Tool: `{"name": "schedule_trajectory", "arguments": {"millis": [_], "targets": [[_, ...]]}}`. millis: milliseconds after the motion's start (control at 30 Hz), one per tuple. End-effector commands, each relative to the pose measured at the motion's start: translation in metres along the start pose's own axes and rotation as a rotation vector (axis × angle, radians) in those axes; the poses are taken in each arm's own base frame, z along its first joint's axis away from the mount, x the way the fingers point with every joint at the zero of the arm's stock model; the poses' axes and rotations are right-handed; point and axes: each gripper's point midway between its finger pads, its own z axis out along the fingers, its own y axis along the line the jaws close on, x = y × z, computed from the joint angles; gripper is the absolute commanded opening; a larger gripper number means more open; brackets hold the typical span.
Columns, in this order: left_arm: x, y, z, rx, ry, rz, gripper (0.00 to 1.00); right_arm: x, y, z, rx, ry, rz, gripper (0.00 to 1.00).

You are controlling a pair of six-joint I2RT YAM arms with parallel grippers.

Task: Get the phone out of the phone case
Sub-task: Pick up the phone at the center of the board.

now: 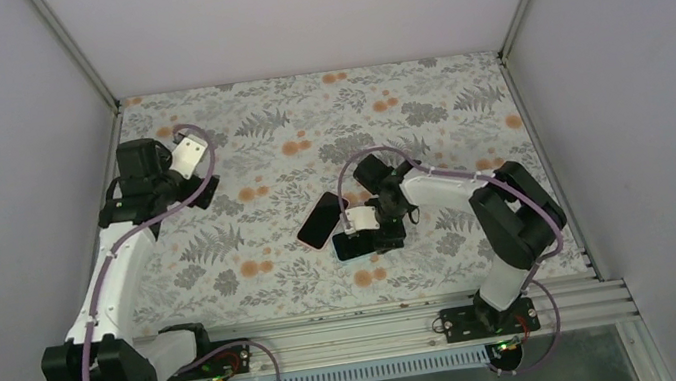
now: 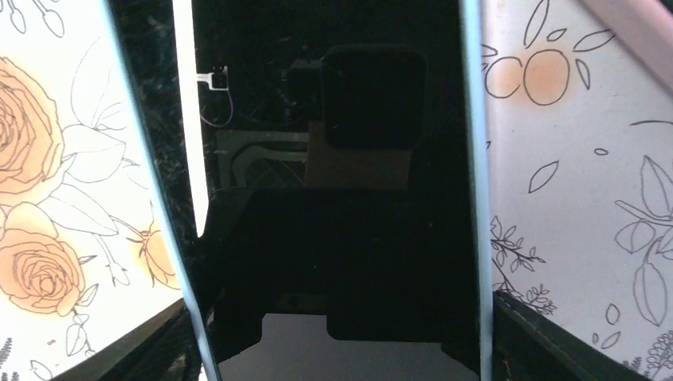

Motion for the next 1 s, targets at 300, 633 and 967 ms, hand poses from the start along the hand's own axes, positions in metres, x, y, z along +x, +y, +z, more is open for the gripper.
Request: {"name": "schedule_trajectory", "arguments": {"millis": [300,633,967], "targets": [[-0.028,-0.06,0.0,0.376,-0.039,0.004,1.0,0.011,-0.01,0.024,0.088,0.077,0.044,0.56],[-0.053,-0.123,0.021,0.832,0.101,-0.115,1.0,-0.054,-0.059,-0.1,0.451,-0.219,0.049,0.54],[-0.079,-0.153,0.039,1.077,0.192,-0.238,1.0,-0.091,-0.096,-0.143,0.637,-0.31,0.08,0.51]]}}
